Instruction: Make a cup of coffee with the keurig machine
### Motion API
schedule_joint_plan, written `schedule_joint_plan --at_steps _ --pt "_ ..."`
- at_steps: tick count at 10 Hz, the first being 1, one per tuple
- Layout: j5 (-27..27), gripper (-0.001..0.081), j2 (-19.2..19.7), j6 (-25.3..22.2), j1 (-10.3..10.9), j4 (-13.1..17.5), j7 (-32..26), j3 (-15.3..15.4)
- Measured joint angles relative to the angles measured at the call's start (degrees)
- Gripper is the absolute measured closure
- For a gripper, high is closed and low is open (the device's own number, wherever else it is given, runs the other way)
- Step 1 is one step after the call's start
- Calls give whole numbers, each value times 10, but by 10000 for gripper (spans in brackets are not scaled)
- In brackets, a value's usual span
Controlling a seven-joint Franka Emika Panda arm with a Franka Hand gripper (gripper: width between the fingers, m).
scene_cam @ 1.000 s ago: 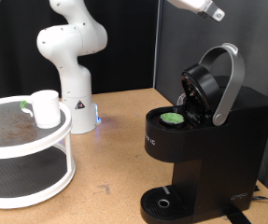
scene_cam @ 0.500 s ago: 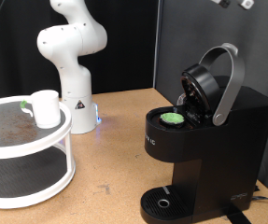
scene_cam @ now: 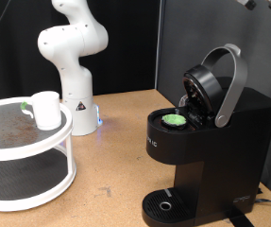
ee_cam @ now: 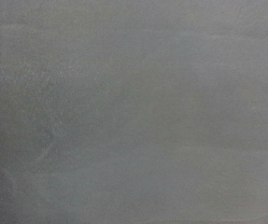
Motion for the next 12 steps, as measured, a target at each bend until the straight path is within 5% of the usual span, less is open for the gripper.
schedule_joint_plan --at_steps 4,5,6,7,8,9,10,12 --pt "0 14 13 15 0 -3 0 14" --pt "-3 184 13 15 -1 -8 0 14" --pt "-14 184 14 14 -2 -15 2 13" --pt "-25 363 16 12 -5 -22 4 12" --pt "-35 363 19 12 -9 -31 5 11" --pt "-40 577 22 12 -13 -41 5 10" --pt "-40 577 24 13 -17 -50 4 7" --pt "-32 783 24 14 -22 -60 -14 0"
